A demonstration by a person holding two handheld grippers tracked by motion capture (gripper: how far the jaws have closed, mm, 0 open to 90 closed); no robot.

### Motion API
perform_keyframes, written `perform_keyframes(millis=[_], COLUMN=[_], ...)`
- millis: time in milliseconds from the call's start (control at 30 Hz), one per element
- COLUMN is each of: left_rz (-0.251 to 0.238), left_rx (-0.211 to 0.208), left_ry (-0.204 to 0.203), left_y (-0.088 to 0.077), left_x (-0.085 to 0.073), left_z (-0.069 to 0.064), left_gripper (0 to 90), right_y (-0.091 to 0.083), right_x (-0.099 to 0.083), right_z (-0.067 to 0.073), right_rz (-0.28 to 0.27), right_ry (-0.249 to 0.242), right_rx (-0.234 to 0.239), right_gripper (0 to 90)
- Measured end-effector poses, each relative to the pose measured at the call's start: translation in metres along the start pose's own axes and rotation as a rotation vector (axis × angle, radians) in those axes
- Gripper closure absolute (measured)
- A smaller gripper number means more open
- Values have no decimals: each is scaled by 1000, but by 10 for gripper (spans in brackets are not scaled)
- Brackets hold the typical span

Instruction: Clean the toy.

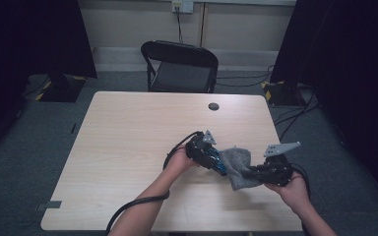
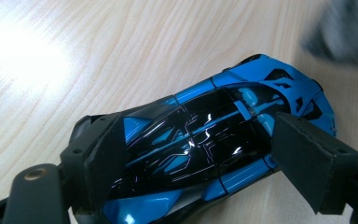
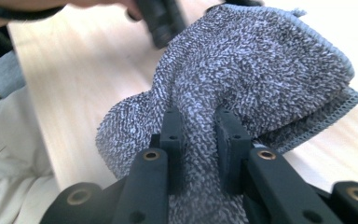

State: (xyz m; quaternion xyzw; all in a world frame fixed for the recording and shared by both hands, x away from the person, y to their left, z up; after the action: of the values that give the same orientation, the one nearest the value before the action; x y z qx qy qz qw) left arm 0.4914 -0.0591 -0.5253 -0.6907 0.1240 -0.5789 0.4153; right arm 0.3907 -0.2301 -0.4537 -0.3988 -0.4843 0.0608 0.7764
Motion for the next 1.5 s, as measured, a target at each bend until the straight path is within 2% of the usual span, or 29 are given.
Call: perform_keyframes(millis=[133, 300, 633, 767, 867, 1067, 1133, 1200, 1333, 1400, 1467, 1500], left_rz=[3, 3, -6, -10, -13, -18, -17, -18, -20, -22, -23, -21], left_rx=[-1, -5, -9, -9, -11, -12, -13, -12, -11, -9, -8, -9], left_ry=[3, 9, 17, 17, 16, 17, 18, 18, 17, 17, 16, 17], left_y=[0, 1, 1, 2, 2, 2, 2, 2, 2, 2, 2, 2], left_x=[0, 0, 1, 1, 1, 1, 1, 1, 1, 1, 1, 1], left_z=[0, -2, -5, -6, -7, -7, -7, -7, -8, -8, -8, -9], left_gripper=[183, 183, 186, 186, 187, 189, 189, 189, 189, 189, 189, 190], right_y=[-4, 2, 32, 45, 55, 66, 63, 60, 57, 61, 65, 67], right_x=[8, 17, 23, 23, 22, 18, 19, 21, 21, 16, 10, 7], right_z=[-20, -45, -90, -104, -112, -120, -118, -114, -100, -95, -93, -93], right_rz=[-9, -9, 54, 63, 85, 128, 110, 85, 21, 33, 50, 63], right_ry=[16, 33, 31, 49, 50, 63, 75, 93, 142, 151, 133, 123], right_rx=[-57, -103, -204, -218, -236, -325, -329, -337, -337, -347, -360, -381], right_gripper=[754, 753, 745, 730, 684, 472, 461, 408, 364, 343, 337, 335])
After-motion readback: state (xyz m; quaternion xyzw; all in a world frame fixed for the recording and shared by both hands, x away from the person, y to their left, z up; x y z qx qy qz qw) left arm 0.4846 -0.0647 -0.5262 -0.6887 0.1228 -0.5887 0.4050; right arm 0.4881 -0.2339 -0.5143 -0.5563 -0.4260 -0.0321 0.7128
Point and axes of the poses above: each handheld gripper's, and its own axes: y roughly forward along the jaws, x roughly out of its top, z roughly to its left, the point moved 7 cm from there along y, roughly forward along the jaws, and after that the axes turned 1 degree about -y, right-handed, at the moved point
